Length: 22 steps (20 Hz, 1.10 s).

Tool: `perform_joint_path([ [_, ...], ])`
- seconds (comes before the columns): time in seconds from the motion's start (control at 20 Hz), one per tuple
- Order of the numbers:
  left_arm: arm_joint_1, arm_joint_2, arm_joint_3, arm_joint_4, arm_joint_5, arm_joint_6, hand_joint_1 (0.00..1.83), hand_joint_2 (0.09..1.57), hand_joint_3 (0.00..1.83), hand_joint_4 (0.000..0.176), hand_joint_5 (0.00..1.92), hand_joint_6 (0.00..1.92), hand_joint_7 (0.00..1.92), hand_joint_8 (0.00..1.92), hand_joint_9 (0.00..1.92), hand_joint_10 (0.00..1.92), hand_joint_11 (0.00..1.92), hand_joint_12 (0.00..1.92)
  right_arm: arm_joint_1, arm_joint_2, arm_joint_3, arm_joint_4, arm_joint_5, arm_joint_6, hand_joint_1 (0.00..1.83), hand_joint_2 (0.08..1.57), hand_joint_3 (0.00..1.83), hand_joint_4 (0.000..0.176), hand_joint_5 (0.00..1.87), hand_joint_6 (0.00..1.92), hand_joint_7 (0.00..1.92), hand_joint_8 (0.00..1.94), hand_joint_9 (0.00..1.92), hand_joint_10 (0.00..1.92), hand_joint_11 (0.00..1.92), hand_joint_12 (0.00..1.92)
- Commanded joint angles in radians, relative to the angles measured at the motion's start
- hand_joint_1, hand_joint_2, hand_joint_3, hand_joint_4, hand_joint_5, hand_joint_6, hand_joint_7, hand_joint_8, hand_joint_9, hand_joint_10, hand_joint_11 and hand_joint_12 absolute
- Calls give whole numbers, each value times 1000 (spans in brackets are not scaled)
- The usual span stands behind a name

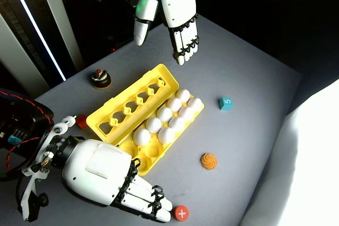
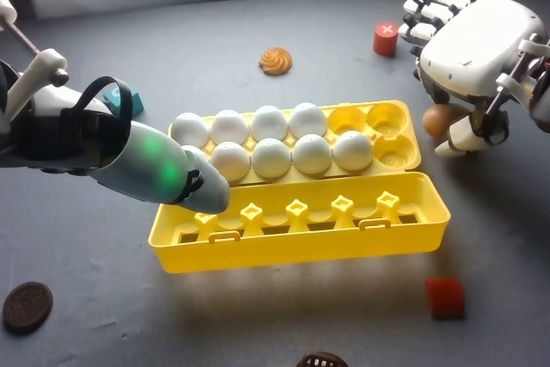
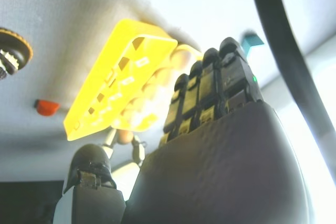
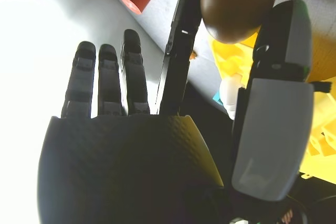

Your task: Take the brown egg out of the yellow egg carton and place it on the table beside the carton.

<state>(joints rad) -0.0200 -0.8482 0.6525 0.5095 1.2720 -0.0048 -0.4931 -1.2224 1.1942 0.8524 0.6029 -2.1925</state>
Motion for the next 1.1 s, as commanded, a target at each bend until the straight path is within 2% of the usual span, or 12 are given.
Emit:
perform_joint_path([
  [0.0,-6,0,3,47,-18,-5,0,1039,4,0,0,0,0,0,0,0,0,0,14,4,3,-40,95,0,961,861,0,123,1113,45,142,0,0,0,0,0],
  [0.05,-6,0,3,47,-18,-5,0,1039,4,0,0,0,0,0,0,0,0,0,18,4,3,-40,95,0,1076,946,3,165,1334,187,177,8,0,0,0,0],
  [0.1,-6,0,3,47,-18,-5,0,1039,4,0,0,0,0,0,0,0,0,0,22,4,3,-40,96,0,923,860,0,136,1122,56,176,2,0,0,0,0],
  [0.25,-6,0,2,47,-18,-5,0,1044,6,0,0,0,0,0,0,0,0,0,31,5,3,-40,96,-3,785,869,6,109,967,0,217,17,0,0,0,0],
  [0.3,-6,0,2,47,-18,-5,0,1044,6,0,0,0,0,0,0,0,0,0,34,5,3,-40,96,-5,859,820,0,141,1041,9,245,8,0,0,0,0],
  [0.4,-6,0,3,47,-18,-5,0,1039,3,0,0,0,0,0,0,0,0,0,38,8,3,-40,96,-5,865,813,0,148,1039,23,263,4,0,0,0,0],
  [0.45,-6,0,2,47,-18,-5,0,1038,2,0,0,0,0,0,0,0,0,0,39,10,3,-40,96,-5,817,821,0,118,959,4,454,22,0,0,0,0],
  [0.55,-6,0,2,47,-18,-5,0,1055,10,0,0,0,0,0,0,0,0,0,41,15,2,-39,97,-5,770,828,3,131,934,1,115,0,0,0,0,0],
  [0.7,-6,0,3,47,-18,-5,0,1045,5,0,0,0,0,0,0,0,0,0,49,39,-14,-39,101,-7,792,796,0,115,934,1,231,11,0,0,0,0],
  [0.75,-6,0,3,47,-18,-5,0,1046,5,0,0,0,0,0,0,0,0,0,54,55,-28,-39,106,-8,763,823,9,126,909,0,151,1,0,0,0,0],
  [0.8,-6,0,3,47,-18,-5,0,1051,7,0,0,0,0,0,0,0,0,0,58,73,-47,-39,111,-9,765,799,0,95,927,3,294,16,0,0,0,0],
  [1.05,-10,0,3,47,-18,-5,0,1044,3,0,0,0,0,0,0,0,0,0,57,215,-197,-39,117,-18,791,764,0,115,928,5,126,0,0,0,0,0],
])
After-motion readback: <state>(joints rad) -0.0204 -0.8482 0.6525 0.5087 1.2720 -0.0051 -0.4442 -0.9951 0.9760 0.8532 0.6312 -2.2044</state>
